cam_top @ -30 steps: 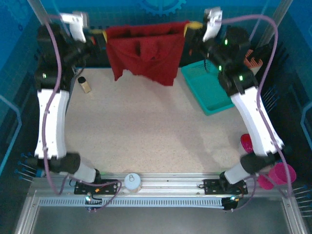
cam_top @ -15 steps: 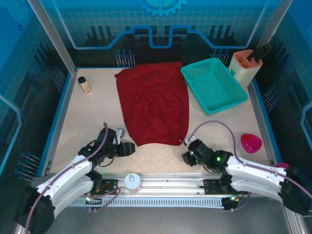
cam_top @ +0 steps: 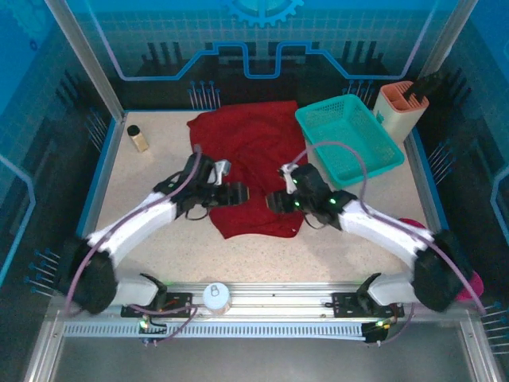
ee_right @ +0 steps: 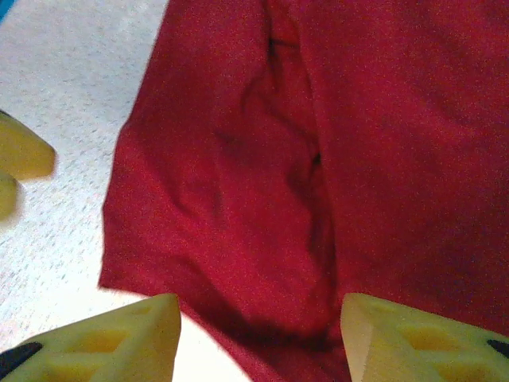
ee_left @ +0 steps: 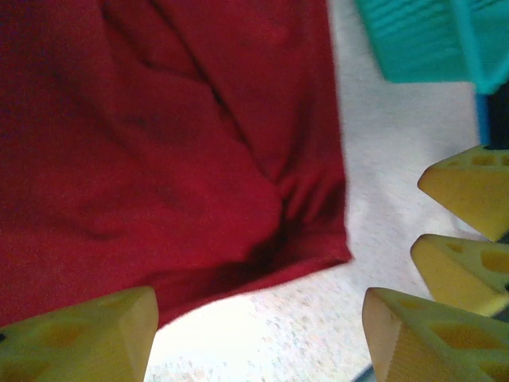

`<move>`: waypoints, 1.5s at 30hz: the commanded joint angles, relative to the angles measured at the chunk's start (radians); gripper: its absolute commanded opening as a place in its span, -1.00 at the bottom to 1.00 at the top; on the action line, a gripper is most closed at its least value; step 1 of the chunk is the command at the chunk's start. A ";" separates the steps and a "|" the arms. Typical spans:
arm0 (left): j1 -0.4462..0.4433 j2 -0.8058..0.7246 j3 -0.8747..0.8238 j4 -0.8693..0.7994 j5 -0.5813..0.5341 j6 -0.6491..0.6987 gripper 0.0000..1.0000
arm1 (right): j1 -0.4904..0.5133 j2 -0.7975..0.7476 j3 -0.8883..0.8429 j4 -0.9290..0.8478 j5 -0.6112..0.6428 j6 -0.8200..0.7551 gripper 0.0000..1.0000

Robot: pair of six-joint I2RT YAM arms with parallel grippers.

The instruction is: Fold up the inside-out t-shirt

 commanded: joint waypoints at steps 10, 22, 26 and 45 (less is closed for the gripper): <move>0.019 0.408 0.045 0.229 -0.075 0.059 0.00 | -0.016 0.397 0.076 0.053 -0.036 0.022 -0.01; -0.217 0.062 -0.470 0.294 -0.007 -0.181 0.05 | 0.188 -0.182 -0.351 -0.066 0.019 0.036 0.14; -0.242 -0.083 -0.390 0.126 -0.055 -0.176 0.10 | 0.008 -0.127 -0.225 -0.028 -0.181 -0.125 0.14; -0.098 0.113 -0.170 0.249 -0.179 -0.085 0.14 | 0.060 0.220 -0.052 0.180 0.012 -0.156 -0.89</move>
